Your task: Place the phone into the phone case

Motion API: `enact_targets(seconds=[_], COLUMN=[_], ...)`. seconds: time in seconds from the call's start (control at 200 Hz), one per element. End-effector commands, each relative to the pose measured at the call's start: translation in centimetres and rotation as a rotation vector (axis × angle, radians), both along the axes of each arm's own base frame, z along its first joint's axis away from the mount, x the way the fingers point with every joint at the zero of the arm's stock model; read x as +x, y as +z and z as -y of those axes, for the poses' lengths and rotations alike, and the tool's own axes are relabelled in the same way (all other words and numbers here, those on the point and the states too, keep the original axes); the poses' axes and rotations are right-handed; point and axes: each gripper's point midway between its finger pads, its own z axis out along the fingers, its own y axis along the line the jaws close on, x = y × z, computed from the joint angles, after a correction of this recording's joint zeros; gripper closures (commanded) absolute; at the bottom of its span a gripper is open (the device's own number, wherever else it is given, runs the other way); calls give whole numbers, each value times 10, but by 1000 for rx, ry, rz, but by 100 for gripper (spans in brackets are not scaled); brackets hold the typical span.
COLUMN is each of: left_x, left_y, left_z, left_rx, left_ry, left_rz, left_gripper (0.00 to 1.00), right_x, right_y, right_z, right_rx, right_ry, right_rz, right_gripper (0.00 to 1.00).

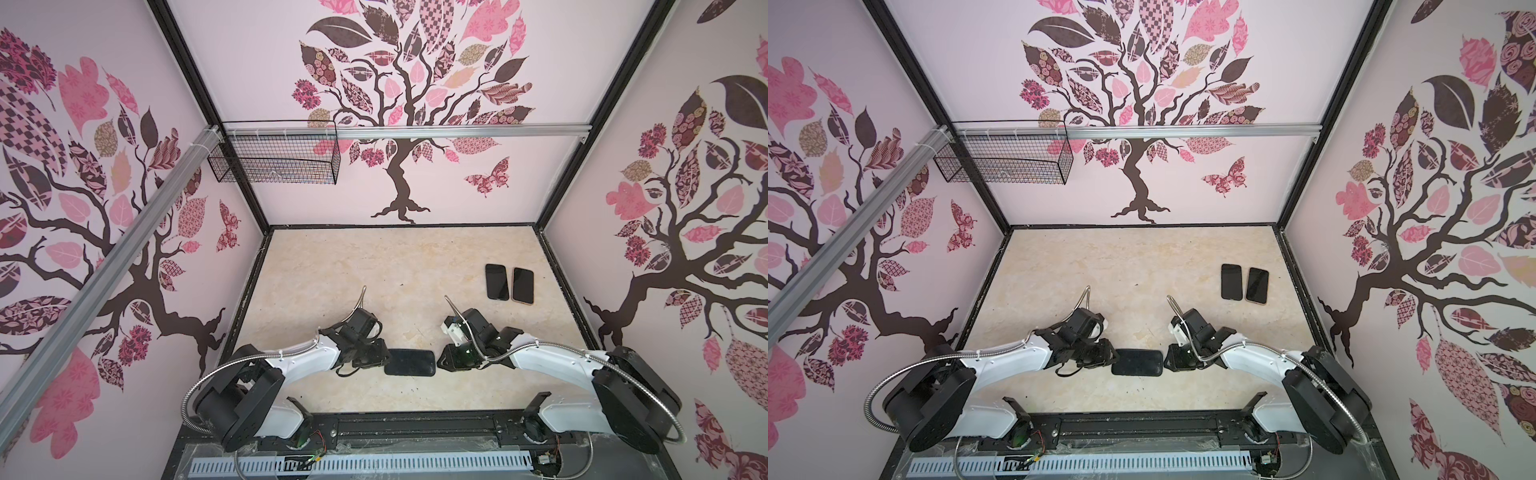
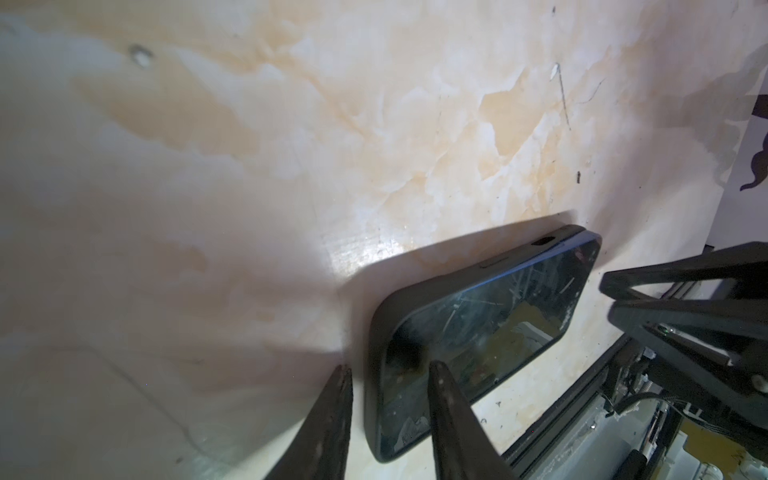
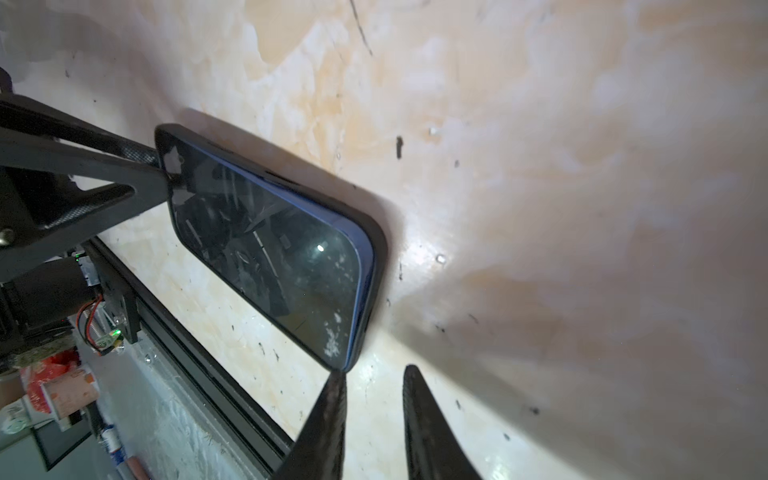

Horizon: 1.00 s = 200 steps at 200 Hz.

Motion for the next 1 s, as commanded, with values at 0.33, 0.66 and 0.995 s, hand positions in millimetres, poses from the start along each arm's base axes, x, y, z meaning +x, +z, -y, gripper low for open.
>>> enact_targets(seconds=[0.33, 0.66, 0.995], left_x=[23, 28, 23], left_y=[17, 16, 12], left_z=[8, 12, 10], left_rx=[-12, -16, -17], left_ry=[-2, -16, -14], left_rz=[68, 59, 38], left_gripper=[72, 78, 84], right_x=[27, 26, 21], right_y=[3, -11, -17], right_z=[-14, -17, -22], right_rx=[-31, -26, 5], right_ry=[32, 32, 40], right_rz=[47, 18, -19], right_gripper=[76, 80, 83])
